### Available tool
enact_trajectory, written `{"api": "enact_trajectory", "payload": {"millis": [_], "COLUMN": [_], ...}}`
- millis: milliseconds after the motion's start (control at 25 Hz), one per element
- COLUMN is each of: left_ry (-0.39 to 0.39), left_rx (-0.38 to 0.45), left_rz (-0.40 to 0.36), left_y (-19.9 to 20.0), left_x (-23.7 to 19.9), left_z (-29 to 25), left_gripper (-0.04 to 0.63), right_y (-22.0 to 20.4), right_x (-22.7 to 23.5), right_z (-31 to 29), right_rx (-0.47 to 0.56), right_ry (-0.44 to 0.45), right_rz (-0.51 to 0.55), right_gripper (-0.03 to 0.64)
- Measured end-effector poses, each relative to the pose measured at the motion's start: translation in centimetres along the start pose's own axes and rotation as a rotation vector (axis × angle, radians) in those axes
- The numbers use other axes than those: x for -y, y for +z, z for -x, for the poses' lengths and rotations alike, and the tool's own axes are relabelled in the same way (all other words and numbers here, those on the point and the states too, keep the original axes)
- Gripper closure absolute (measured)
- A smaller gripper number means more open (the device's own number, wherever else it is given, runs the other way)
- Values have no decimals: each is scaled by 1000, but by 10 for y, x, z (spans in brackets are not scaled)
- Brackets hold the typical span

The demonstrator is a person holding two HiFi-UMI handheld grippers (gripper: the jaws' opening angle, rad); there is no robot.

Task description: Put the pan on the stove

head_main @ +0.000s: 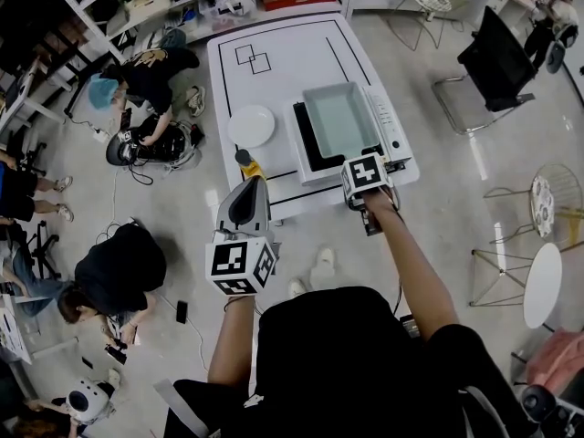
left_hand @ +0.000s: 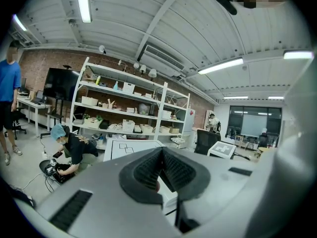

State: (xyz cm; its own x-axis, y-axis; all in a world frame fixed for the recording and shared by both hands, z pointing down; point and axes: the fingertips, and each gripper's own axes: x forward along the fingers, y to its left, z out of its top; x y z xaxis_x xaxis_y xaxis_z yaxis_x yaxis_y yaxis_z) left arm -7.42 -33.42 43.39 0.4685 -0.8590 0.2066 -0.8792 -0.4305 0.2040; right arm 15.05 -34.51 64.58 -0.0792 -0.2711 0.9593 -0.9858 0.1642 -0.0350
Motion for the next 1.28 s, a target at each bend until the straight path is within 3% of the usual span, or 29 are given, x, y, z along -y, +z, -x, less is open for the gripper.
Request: {"api": "enact_trajectory", "payload": {"millis": [920, 1280], "left_ry": [-21, -51], "left_rx": [2, 7], "left_rz": [-11, -18], "left_y": [1, 2], "left_x": [9, 18], "left_z": [2, 10], "left_gripper": [584, 584], "right_y": [8, 21], "right_x": [-2, -3], "right_z": [17, 55], "right_rx": [62, 196], "right_ry": [33, 7], "right_rz": [-21, -14], "right_gripper": [511, 476]}}
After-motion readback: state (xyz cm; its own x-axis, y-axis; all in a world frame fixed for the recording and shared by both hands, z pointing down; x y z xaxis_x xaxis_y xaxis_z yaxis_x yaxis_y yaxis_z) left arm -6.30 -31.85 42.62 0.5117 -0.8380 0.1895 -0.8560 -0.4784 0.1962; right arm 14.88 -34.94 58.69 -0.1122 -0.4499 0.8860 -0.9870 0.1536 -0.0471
